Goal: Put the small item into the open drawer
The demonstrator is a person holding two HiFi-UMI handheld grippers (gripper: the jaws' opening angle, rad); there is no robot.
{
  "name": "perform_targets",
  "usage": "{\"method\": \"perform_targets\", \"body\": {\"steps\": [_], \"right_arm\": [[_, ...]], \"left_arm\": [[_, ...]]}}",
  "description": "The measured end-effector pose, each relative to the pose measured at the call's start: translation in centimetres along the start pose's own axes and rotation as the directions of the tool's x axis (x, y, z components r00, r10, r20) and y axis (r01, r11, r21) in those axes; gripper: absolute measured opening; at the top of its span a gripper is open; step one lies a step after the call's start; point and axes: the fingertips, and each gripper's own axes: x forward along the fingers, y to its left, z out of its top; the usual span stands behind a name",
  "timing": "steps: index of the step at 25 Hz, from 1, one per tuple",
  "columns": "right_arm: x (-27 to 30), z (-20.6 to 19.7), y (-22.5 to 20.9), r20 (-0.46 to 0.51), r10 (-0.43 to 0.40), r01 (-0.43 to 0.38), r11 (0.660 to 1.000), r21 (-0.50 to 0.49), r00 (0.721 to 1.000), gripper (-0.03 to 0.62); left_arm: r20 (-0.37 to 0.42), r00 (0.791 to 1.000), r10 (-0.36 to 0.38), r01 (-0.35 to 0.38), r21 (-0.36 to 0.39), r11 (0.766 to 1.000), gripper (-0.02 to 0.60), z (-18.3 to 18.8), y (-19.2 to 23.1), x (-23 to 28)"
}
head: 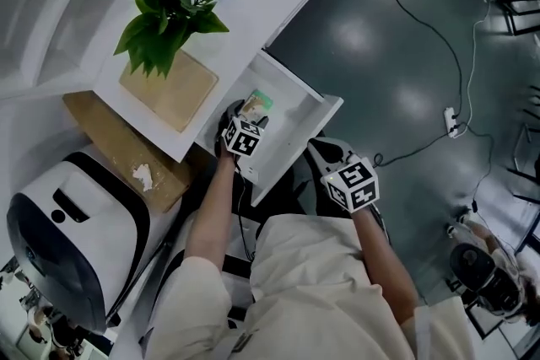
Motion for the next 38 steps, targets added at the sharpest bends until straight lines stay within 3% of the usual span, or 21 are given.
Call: {"method": "perform_targets", "body": {"steps": [18, 24, 28, 34, 36, 38], "right_arm": [[2.2, 0.7, 2.9, 0.077, -0.010, 0.008, 1.000, 0.026, 0.997, 0.025], [2.4, 1.4, 3.5, 0.096, -0.012, 0.010, 1.000, 0.026, 0.995, 0.025], [2.3, 2.6, 4.2, 0.110, -0.003, 0.001, 1.000, 0.021, 0.994, 0.025], [1.9, 4.3, 5.8, 0.156, 0.020, -0.022, 1.000, 0.012, 0.988, 0.025], [1.6, 4.1, 6.2, 0.159, 0.027, -0.028, 1.000, 0.005, 0.987, 0.025], [1.5, 3.7, 6.4, 0.151, 0.030, -0.031, 1.000, 0.000, 0.988, 0.025]], "left_arm": [[0.179, 0.978, 0.104, -0.078, -0.142, 0.987, 0.359, 0.0, -2.4, -13.7], [0.251, 0.951, 0.179, -0.114, -0.253, 0.961, 0.359, 1.6, -3.0, -19.0], [0.316, 0.923, 0.221, -0.115, -0.320, 0.940, 0.359, 3.5, -2.8, -22.4], [0.410, 0.861, 0.300, -0.131, -0.391, 0.911, 0.359, 5.4, -3.1, -27.0], [0.416, 0.860, 0.296, -0.123, -0.393, 0.911, 0.359, 4.9, -3.7, -27.0], [0.404, 0.873, 0.274, -0.117, -0.372, 0.921, 0.359, 4.4, -4.4, -26.3]]}}
